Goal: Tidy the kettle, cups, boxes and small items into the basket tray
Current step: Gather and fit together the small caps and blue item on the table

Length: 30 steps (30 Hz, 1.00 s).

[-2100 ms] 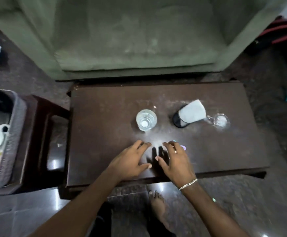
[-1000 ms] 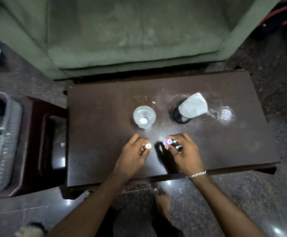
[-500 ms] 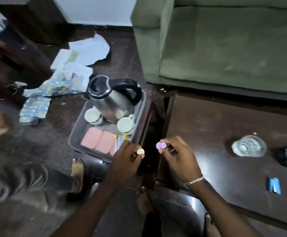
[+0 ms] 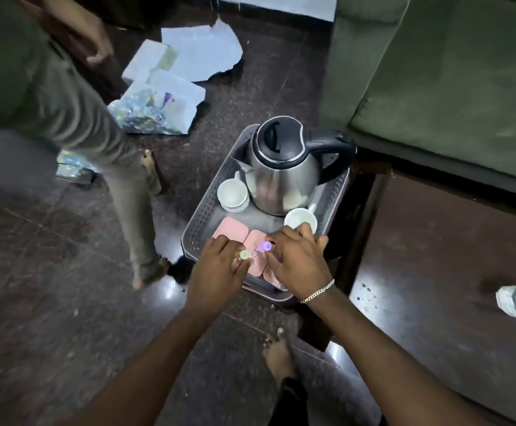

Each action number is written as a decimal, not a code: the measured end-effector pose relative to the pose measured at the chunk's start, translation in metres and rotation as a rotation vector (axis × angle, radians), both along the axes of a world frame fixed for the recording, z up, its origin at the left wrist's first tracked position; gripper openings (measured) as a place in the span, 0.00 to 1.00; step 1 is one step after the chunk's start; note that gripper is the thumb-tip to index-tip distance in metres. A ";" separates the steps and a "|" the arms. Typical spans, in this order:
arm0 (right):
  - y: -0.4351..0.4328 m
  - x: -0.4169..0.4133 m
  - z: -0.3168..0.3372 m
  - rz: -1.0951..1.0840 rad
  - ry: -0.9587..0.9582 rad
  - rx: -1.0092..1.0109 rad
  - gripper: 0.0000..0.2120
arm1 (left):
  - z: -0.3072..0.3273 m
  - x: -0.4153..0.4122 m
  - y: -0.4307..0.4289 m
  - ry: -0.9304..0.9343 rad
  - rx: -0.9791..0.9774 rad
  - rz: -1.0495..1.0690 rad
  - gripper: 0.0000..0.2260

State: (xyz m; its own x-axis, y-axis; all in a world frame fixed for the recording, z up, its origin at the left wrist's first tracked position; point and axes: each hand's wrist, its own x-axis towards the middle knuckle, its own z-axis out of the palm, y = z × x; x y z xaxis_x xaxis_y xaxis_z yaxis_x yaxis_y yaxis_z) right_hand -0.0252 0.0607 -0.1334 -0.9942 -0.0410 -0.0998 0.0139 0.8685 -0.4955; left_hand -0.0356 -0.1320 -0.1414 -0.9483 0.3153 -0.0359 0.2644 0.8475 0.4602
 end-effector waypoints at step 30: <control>0.231 0.163 0.037 -0.336 0.139 -0.175 0.33 | 0.045 0.059 0.239 -0.093 0.269 -0.447 0.29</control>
State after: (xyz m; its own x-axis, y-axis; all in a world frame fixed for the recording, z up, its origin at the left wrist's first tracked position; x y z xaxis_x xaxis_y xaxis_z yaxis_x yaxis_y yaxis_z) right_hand 0.1375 0.2919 -0.0963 -0.9587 0.2840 0.0167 0.2047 0.7293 -0.6528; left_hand 0.0239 0.1072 -0.0965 -0.7155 0.6982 0.0240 0.5208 0.5102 0.6845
